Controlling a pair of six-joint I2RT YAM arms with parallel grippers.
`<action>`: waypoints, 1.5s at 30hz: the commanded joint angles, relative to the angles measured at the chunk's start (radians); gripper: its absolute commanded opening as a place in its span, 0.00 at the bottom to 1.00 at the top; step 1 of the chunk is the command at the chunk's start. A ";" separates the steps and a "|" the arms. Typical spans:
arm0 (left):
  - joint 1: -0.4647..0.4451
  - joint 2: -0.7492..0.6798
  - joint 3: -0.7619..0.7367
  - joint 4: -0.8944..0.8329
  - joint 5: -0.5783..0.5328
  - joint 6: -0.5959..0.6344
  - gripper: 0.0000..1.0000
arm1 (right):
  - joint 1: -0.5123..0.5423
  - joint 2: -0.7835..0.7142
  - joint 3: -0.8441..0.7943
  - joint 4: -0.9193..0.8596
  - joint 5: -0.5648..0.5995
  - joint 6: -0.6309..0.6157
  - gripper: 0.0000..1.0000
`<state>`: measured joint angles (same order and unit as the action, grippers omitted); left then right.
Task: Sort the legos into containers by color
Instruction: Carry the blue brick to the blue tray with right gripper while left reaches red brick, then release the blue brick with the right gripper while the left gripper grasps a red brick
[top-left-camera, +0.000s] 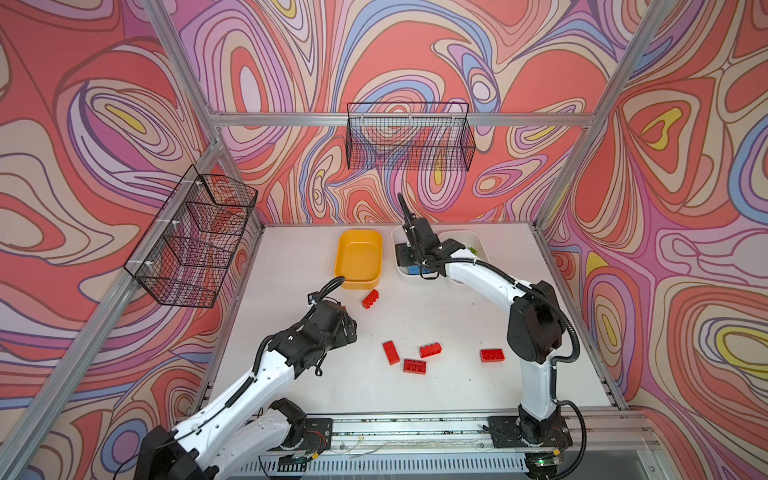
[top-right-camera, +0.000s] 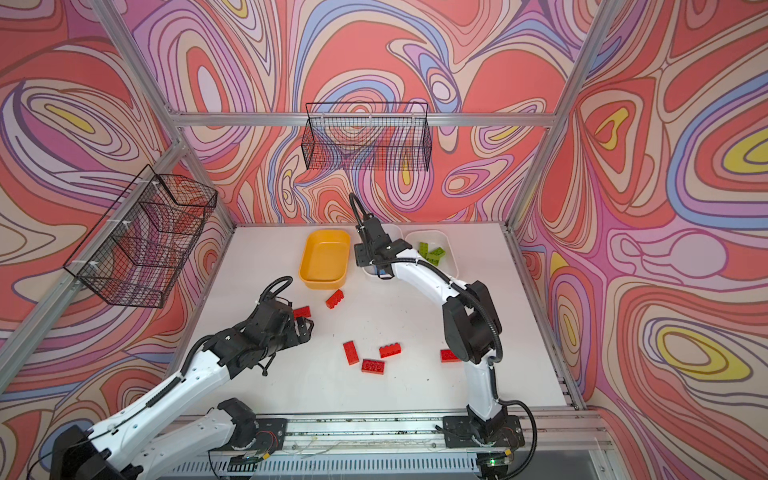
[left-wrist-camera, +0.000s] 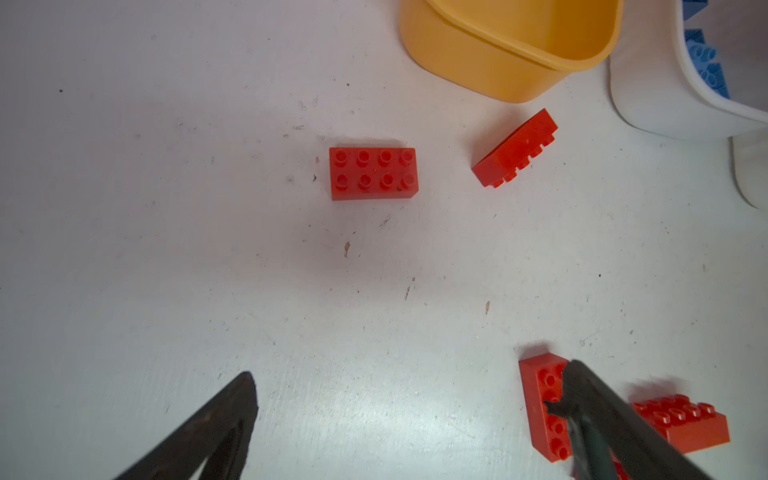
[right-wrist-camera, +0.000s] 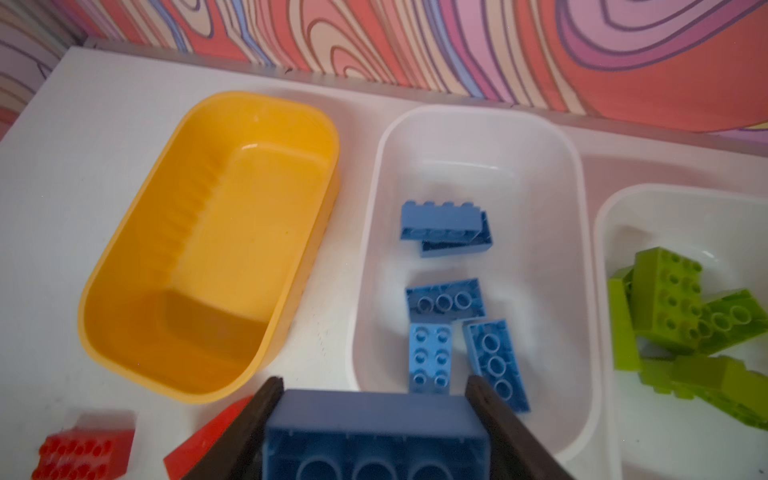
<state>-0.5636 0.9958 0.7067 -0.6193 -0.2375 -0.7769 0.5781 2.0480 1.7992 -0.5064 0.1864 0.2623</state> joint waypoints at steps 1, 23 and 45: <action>0.002 0.107 0.079 0.056 -0.020 0.059 1.00 | -0.045 0.102 0.045 -0.033 -0.020 -0.034 0.65; 0.048 0.693 0.512 0.067 0.135 0.263 0.99 | -0.136 0.031 0.080 -0.033 -0.160 -0.054 0.98; 0.062 0.863 0.569 0.109 0.121 0.483 0.75 | -0.134 -0.669 -0.583 -0.057 -0.223 0.049 0.98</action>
<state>-0.5087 1.8244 1.2819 -0.5259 -0.1349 -0.3180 0.4423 1.4086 1.2282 -0.5549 -0.0246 0.2996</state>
